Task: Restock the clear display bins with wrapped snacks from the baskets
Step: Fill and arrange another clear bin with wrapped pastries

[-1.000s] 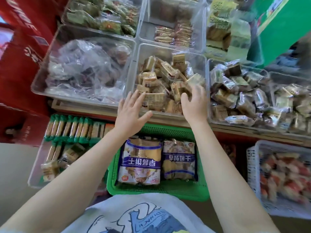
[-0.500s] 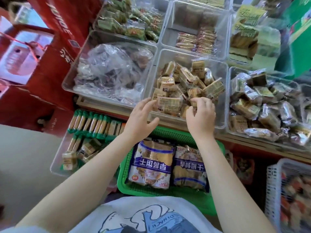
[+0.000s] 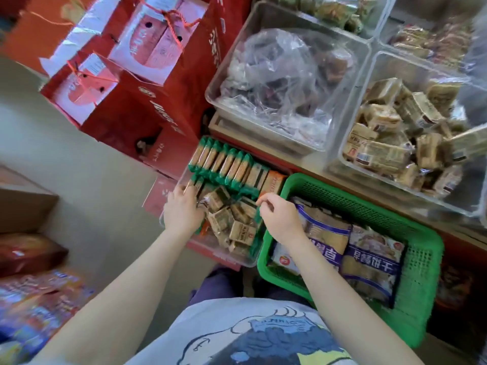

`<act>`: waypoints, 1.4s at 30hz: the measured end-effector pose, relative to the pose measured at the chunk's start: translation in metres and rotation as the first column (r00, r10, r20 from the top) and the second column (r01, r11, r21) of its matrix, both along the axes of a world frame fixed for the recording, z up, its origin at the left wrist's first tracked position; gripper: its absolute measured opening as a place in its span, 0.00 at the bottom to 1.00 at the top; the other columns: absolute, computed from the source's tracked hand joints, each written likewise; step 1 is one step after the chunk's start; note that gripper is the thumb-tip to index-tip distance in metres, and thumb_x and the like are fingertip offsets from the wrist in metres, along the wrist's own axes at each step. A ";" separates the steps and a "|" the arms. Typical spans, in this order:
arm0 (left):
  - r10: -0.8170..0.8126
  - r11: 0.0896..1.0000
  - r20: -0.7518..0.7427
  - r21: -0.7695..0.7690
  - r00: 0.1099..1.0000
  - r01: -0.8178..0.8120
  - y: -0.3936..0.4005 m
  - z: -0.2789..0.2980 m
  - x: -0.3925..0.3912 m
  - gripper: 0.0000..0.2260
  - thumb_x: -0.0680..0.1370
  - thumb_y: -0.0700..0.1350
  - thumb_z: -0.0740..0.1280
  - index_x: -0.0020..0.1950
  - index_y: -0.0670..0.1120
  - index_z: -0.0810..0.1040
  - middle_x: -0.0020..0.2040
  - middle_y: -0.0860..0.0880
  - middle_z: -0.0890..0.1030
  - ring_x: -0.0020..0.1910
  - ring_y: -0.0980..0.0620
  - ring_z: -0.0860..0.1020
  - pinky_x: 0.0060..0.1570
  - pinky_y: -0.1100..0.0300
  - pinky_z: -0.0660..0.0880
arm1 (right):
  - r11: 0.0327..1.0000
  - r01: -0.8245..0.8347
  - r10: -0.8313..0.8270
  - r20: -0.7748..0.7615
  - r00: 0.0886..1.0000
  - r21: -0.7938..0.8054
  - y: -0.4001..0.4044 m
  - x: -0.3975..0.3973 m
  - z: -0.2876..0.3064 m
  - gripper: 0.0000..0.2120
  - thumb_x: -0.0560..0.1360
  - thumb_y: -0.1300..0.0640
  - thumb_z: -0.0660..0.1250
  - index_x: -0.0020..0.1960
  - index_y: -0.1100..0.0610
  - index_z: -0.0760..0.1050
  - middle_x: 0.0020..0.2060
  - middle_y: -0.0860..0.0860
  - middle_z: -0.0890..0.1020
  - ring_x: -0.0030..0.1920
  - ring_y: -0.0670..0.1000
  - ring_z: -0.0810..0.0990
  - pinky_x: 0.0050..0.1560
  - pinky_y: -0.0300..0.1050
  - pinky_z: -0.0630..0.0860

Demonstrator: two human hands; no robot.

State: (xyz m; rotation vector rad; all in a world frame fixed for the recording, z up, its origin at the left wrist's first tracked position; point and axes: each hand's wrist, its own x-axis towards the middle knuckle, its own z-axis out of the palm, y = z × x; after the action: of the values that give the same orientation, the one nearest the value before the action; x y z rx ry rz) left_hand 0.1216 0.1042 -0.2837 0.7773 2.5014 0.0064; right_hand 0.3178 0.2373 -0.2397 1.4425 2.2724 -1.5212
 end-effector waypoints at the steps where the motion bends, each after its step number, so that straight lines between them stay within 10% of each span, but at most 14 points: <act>1: -0.028 0.998 0.041 -0.060 0.999 0.030 -0.008 -0.005 -0.010 0.24 0.75 0.43 0.65 0.72 0.49 0.68 0.71 0.44 0.67 0.67 0.39 0.67 0.59 0.44 0.73 | 1.000 -0.014 0.014 0.012 1.000 -0.005 -0.006 -0.009 -0.002 0.11 0.82 0.58 0.57 0.51 0.54 0.79 0.29 0.47 0.76 0.25 0.44 0.68 0.30 0.40 0.62; 14: -0.300 0.937 0.062 -0.168 0.952 0.306 -0.031 -0.025 -0.051 0.17 0.70 0.52 0.75 0.58 0.52 0.80 0.54 0.47 0.70 0.57 0.46 0.69 0.47 0.52 0.76 | 0.999 -0.021 0.023 0.069 0.997 -0.027 -0.038 -0.071 -0.008 0.11 0.82 0.58 0.58 0.49 0.51 0.78 0.36 0.53 0.81 0.30 0.49 0.73 0.33 0.43 0.68; 22: 0.041 0.924 0.569 0.291 0.821 -0.248 0.006 0.045 -0.036 0.15 0.75 0.62 0.69 0.52 0.51 0.80 0.44 0.59 0.79 0.42 0.59 0.76 0.37 0.65 0.70 | 0.923 0.295 -0.312 -0.034 0.949 -0.248 -0.025 -0.072 0.001 0.14 0.83 0.44 0.57 0.61 0.49 0.75 0.54 0.45 0.80 0.57 0.49 0.80 0.59 0.49 0.76; 27: -0.052 0.858 0.647 0.419 0.761 -0.298 0.067 0.087 0.003 0.13 0.80 0.59 0.64 0.51 0.53 0.83 0.42 0.57 0.83 0.41 0.60 0.79 0.37 0.65 0.73 | 0.766 0.248 -0.408 -0.149 0.901 -0.593 0.003 -0.045 0.036 0.15 0.81 0.48 0.65 0.61 0.57 0.76 0.52 0.59 0.85 0.49 0.59 0.86 0.46 0.51 0.83; 32: -0.104 0.798 0.537 0.548 0.837 -0.252 0.132 0.097 0.063 0.16 0.83 0.54 0.61 0.49 0.48 0.85 0.42 0.54 0.82 0.44 0.54 0.78 0.45 0.58 0.70 | 0.802 0.465 -0.558 -0.195 0.806 -0.374 0.044 0.010 0.069 0.11 0.78 0.51 0.70 0.54 0.57 0.80 0.47 0.60 0.85 0.42 0.60 0.85 0.38 0.52 0.82; 37: -0.470 0.667 0.107 0.694 0.876 0.273 0.190 0.099 0.114 0.19 0.81 0.49 0.64 0.72 0.47 0.74 0.71 0.48 0.72 0.74 0.47 0.65 0.73 0.55 0.58 | 0.671 0.742 -0.704 -0.306 0.641 0.010 0.115 0.095 0.105 0.15 0.80 0.49 0.63 0.66 0.51 0.73 0.55 0.50 0.81 0.49 0.40 0.80 0.52 0.41 0.78; 42: -0.648 0.696 -0.088 0.333 0.756 0.636 0.205 0.075 0.137 0.32 0.82 0.61 0.55 0.82 0.51 0.49 0.82 0.50 0.45 0.80 0.52 0.44 0.77 0.49 0.37 | 0.746 0.434 -0.537 0.071 0.841 0.504 0.173 0.143 0.088 0.27 0.81 0.48 0.58 0.78 0.55 0.60 0.72 0.60 0.65 0.70 0.60 0.66 0.71 0.60 0.65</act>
State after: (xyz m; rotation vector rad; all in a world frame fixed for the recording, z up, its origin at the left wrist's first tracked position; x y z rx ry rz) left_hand 0.2586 0.3087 -0.2082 1.7579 2.0751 0.2175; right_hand 0.4607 0.4103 -0.1515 2.3630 2.3381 -0.8156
